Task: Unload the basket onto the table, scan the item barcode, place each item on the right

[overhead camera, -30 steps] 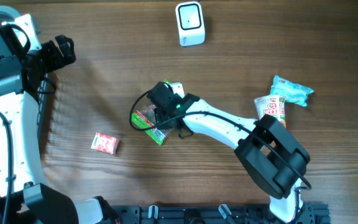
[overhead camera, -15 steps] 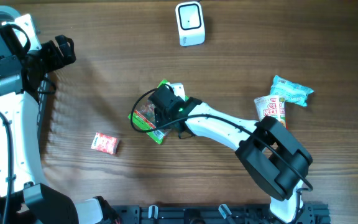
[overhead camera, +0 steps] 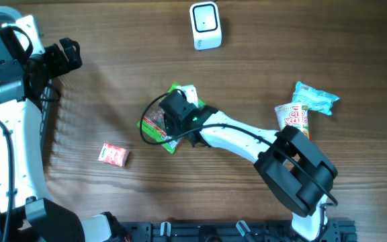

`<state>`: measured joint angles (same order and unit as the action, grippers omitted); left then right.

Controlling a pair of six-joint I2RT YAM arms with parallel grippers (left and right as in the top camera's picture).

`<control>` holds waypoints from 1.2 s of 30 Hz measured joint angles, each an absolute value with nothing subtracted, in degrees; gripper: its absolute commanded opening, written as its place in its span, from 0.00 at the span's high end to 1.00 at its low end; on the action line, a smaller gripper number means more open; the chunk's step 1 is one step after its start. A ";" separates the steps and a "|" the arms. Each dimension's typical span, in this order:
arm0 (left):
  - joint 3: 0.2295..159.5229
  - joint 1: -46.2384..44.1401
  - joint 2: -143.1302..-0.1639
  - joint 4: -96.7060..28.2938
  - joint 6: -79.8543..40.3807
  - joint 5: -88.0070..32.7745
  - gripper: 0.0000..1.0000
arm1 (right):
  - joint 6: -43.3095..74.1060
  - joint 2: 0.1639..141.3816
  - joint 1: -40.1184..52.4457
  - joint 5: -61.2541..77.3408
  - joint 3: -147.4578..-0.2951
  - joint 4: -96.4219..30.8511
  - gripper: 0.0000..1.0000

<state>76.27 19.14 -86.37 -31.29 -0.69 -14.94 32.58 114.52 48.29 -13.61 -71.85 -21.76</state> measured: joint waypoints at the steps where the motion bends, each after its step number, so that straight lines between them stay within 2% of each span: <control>1: 76.27 19.14 -86.37 -31.29 -0.69 -14.94 0.00 | 31.68 114.52 48.29 -13.78 -72.23 -21.10 0.02; 5: 76.27 19.14 -86.37 -31.31 -0.69 -14.94 0.00 | 31.09 115.13 48.27 -14.06 -72.51 -20.51 0.03; 6: 76.27 19.14 -86.37 -31.29 -0.69 -14.94 0.00 | 31.11 116.01 48.29 -14.04 -72.82 -20.27 0.12; 8: 76.27 19.14 -86.37 -31.31 -0.69 -14.94 0.00 | 30.89 117.49 48.23 -12.25 -74.02 -19.90 0.53; 9: 76.27 19.14 -86.37 -31.29 -0.69 -14.92 0.00 | 30.83 117.62 48.23 -10.94 -74.28 -19.88 0.65; 10: 76.27 19.14 -86.37 -31.29 -0.69 -14.94 0.00 | 30.26 117.67 48.23 -10.04 -74.52 -20.51 0.85; 11: 76.27 19.14 -86.37 -31.31 -0.69 -14.94 0.00 | 29.85 117.67 48.23 -9.02 -74.56 -20.99 0.96; 12: 76.27 19.14 -86.37 -31.31 -0.69 -14.94 0.00 | 29.36 117.64 48.23 -8.58 -74.78 -21.76 0.96; 13: 76.27 19.14 -86.37 -31.31 -0.69 -14.94 0.00 | 29.12 117.21 48.18 -8.43 -75.07 -22.90 0.80; 14: 76.27 19.14 -86.37 -31.31 -0.69 -14.94 0.00 | 29.04 116.46 47.83 -7.73 -75.05 -23.88 0.50; 16: 76.27 19.14 -86.37 -31.29 -0.69 -14.92 0.00 | 28.77 114.65 46.78 -6.85 -74.48 -25.74 0.26; 19: 76.27 19.14 -86.37 -31.29 -0.69 -14.94 0.00 | 28.36 105.73 44.77 -6.44 -73.89 -27.42 0.04; 23: 76.27 19.14 -86.37 -31.31 -0.69 -14.94 0.00 | 25.74 104.44 44.84 -6.39 -73.78 -23.00 0.00; 28: 76.27 19.14 -86.37 -31.29 -0.69 -14.94 0.00 | 21.56 116.77 44.84 -8.60 -73.19 -18.33 0.00; 31: 76.27 19.14 -86.37 -31.29 -0.69 -14.92 0.00 | 18.31 117.62 44.84 -7.68 -73.21 -15.33 0.00; 36: 76.27 19.14 -86.37 -31.31 -0.69 -14.94 0.00 | 15.64 117.71 44.80 -7.53 -74.08 -16.38 0.00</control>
<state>76.27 19.14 -86.37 -31.31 -0.69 -14.94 15.64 117.71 44.80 -7.53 -74.08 -16.38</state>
